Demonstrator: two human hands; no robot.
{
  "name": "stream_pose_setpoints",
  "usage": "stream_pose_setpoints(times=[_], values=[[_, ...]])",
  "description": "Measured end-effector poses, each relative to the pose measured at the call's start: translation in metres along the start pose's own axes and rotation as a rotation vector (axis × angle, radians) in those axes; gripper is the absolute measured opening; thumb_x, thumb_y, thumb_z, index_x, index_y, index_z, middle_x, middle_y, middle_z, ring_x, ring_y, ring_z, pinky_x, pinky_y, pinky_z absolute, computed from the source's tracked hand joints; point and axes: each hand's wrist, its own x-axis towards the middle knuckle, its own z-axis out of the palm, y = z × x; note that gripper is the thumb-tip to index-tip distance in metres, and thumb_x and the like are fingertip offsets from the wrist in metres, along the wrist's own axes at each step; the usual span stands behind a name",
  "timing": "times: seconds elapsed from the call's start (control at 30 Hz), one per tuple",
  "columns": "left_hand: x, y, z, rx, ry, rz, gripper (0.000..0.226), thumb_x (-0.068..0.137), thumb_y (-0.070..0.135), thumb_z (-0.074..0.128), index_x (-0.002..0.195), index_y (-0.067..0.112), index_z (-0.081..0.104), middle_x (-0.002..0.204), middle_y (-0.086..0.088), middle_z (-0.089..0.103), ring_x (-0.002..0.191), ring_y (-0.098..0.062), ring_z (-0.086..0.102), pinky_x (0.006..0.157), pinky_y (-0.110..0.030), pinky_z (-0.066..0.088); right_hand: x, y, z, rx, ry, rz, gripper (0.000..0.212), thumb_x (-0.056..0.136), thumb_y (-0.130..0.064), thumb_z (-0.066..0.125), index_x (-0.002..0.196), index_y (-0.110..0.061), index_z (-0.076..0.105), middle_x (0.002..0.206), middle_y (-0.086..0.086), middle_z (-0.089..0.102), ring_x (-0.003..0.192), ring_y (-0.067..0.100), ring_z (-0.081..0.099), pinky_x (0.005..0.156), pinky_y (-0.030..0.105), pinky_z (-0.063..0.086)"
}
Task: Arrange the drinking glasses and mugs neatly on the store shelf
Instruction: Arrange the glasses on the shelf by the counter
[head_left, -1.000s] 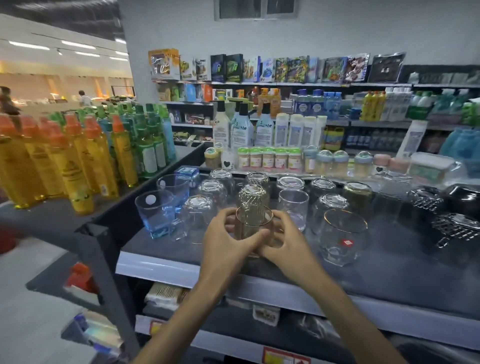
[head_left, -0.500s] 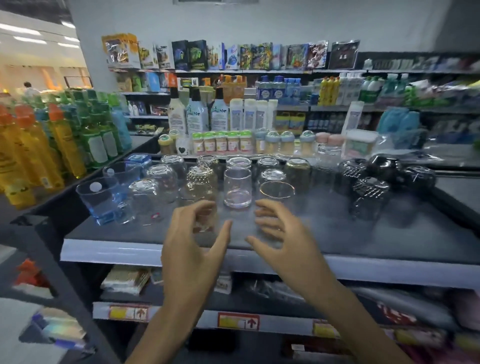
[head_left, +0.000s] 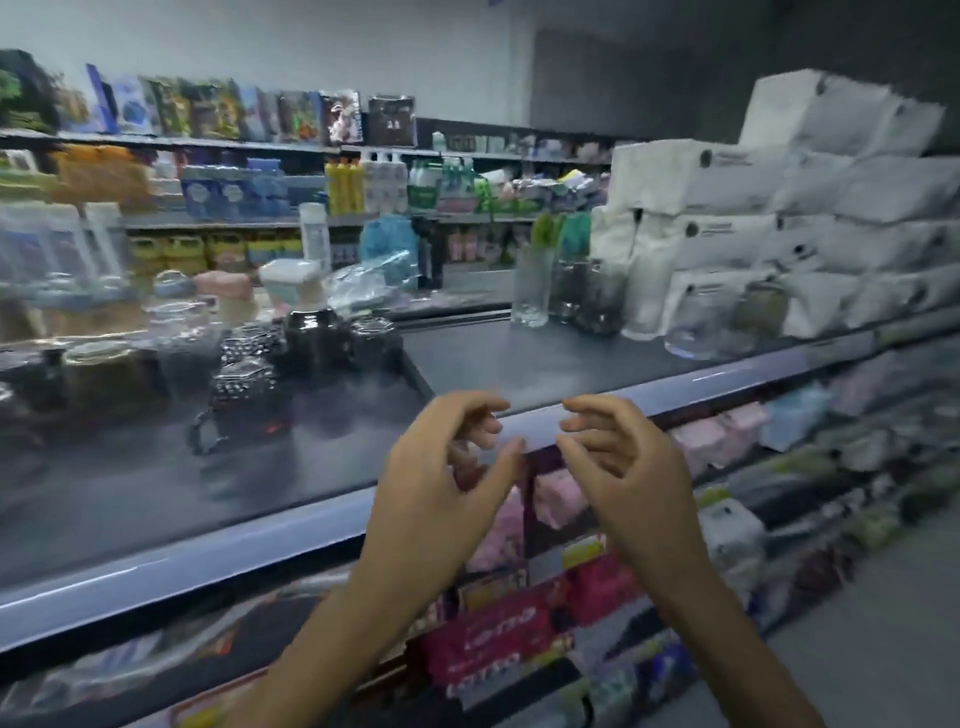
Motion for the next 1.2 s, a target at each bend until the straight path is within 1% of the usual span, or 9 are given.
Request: stream_pose_setpoints(times=[0.17, 0.27, 0.43, 0.57, 0.73, 0.87, 1.0, 1.1, 1.2], values=[[0.094, -0.014, 0.086, 0.137, -0.188, 0.015, 0.035, 0.092, 0.040, 0.071, 0.123, 0.033, 0.057, 0.102, 0.015, 0.058, 0.091, -0.006, 0.059, 0.082, -0.038, 0.056, 0.071, 0.054, -0.058, -0.123, 0.109, 0.052, 0.020, 0.095, -0.020, 0.071, 0.113, -0.026, 0.067, 0.099, -0.012, 0.071, 0.089, -0.002, 0.069, 0.079, 0.028, 0.061], [0.152, -0.036, 0.122, 0.321, -0.256, 0.054, 0.048, 0.091, 0.044, 0.069, 0.132, 0.029, 0.051, 0.112, 0.006, 0.056, 0.098, -0.016, 0.060, 0.086, -0.042, 0.054, 0.121, 0.081, -0.069, -0.248, 0.146, 0.016, 0.026, 0.093, -0.021, 0.074, 0.118, -0.023, 0.067, 0.098, -0.011, 0.068, 0.089, 0.003, 0.068, 0.081, 0.027, 0.059], [0.235, -0.079, 0.157, 0.518, -0.151, 0.011, 0.073, 0.087, 0.052, 0.071, 0.146, 0.024, 0.039, 0.134, -0.008, 0.055, 0.118, -0.031, 0.060, 0.084, -0.043, 0.055, 0.207, 0.111, -0.060, -0.460, 0.137, 0.008, 0.054, 0.088, -0.033, 0.077, 0.136, -0.025, 0.055, 0.112, 0.000, 0.064, 0.101, 0.021, 0.065, 0.082, 0.032, 0.051], [0.284, -0.102, 0.177, 0.476, -0.063, -0.154, 0.103, 0.082, 0.058, 0.076, 0.157, 0.017, 0.020, 0.145, -0.020, 0.042, 0.127, -0.043, 0.053, 0.095, -0.049, 0.050, 0.258, 0.121, -0.047, -0.609, 0.121, -0.006, 0.085, 0.090, -0.038, 0.074, 0.158, -0.031, 0.025, 0.132, 0.012, 0.057, 0.114, 0.033, 0.062, 0.092, 0.043, 0.053], [0.314, -0.129, 0.202, 0.409, -0.079, -0.327, 0.126, 0.079, 0.064, 0.077, 0.163, 0.014, -0.003, 0.160, -0.019, 0.031, 0.141, -0.039, 0.043, 0.104, -0.051, 0.046, 0.283, 0.138, -0.032, -0.788, 0.067, 0.042, 0.079, 0.093, -0.039, 0.067, 0.156, -0.033, 0.020, 0.131, 0.017, 0.053, 0.109, 0.041, 0.063, 0.087, 0.046, 0.053], [0.319, -0.148, 0.220, 0.326, -0.054, -0.349, 0.115, 0.079, 0.053, 0.083, 0.160, 0.010, 0.014, 0.158, -0.014, 0.041, 0.141, -0.034, 0.046, 0.106, -0.043, 0.044, 0.288, 0.143, -0.027, -0.763, 0.148, 0.017, 0.065, 0.093, -0.036, 0.066, 0.147, -0.027, 0.032, 0.120, 0.016, 0.056, 0.100, 0.041, 0.065, 0.081, 0.046, 0.053], [0.323, -0.161, 0.227, 0.262, -0.013, -0.451, 0.087, 0.077, 0.041, 0.088, 0.145, 0.010, 0.042, 0.142, -0.010, 0.058, 0.131, -0.028, 0.055, 0.107, -0.038, 0.046, 0.287, 0.143, -0.023, -0.752, 0.221, -0.011, 0.062, 0.086, -0.049, 0.075, 0.130, -0.019, 0.043, 0.110, 0.012, 0.059, 0.090, 0.037, 0.067, 0.069, 0.039, 0.051], [0.326, -0.162, 0.227, 0.171, 0.015, -0.540, 0.083, 0.068, 0.047, 0.092, 0.132, 0.017, 0.048, 0.129, -0.006, 0.067, 0.115, -0.024, 0.066, 0.100, -0.045, 0.053, 0.288, 0.147, -0.021, -0.752, 0.229, 0.001, 0.067, 0.084, -0.051, 0.077, 0.127, -0.014, 0.043, 0.112, 0.012, 0.060, 0.090, 0.038, 0.068, 0.068, 0.040, 0.051], [0.326, -0.156, 0.230, 0.125, 0.023, -0.567, 0.082, 0.071, 0.041, 0.093, 0.137, 0.017, 0.050, 0.135, -0.005, 0.063, 0.121, -0.025, 0.063, 0.105, -0.044, 0.051, 0.289, 0.150, -0.021, -0.690, 0.210, 0.000, 0.068, 0.086, -0.044, 0.079, 0.131, -0.010, 0.040, 0.120, 0.015, 0.062, 0.099, 0.041, 0.067, 0.074, 0.044, 0.053]])
